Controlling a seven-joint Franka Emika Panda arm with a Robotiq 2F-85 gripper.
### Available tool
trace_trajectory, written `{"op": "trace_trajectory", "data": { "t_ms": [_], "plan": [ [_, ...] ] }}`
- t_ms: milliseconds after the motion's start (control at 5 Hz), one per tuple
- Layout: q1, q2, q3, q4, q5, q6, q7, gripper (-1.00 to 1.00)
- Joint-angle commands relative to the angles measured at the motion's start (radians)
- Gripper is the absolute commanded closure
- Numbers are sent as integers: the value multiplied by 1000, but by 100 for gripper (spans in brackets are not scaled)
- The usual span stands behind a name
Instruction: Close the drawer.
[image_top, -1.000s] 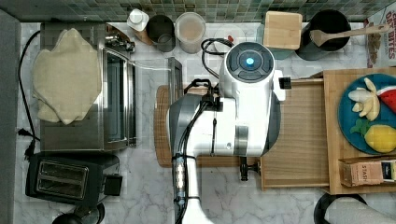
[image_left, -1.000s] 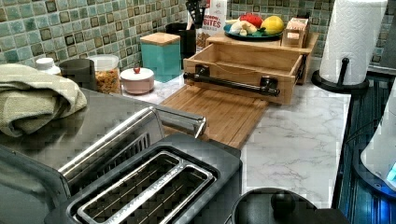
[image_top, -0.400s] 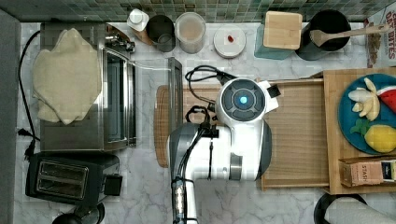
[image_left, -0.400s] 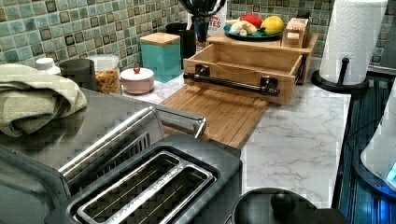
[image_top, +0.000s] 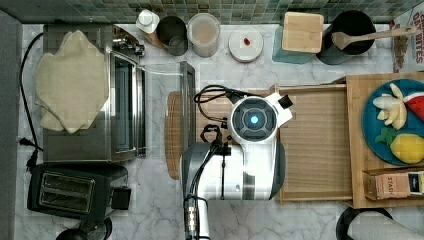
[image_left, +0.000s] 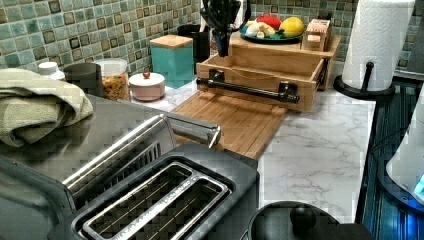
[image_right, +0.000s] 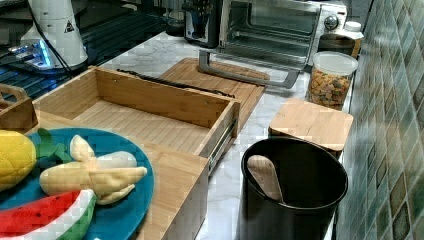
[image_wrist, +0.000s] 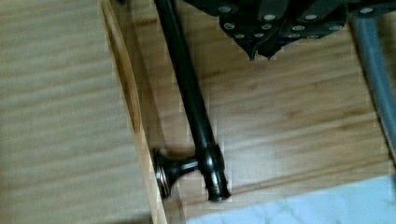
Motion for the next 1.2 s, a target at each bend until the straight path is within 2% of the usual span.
{"op": "trace_trajectory", "data": {
  "t_ms": [200,400,600,1000,1200],
  "plan": [
    [31,20,35,-121,-4,99,-35,100],
    [22,42,32,-167,14,177,-67,100],
    [12,82,23,-194,-18,244,-112,100],
    [-4,114,4,-236,-111,345,-72,100],
    [-27,151,-12,-255,-109,439,-132,100]
  ]
}}
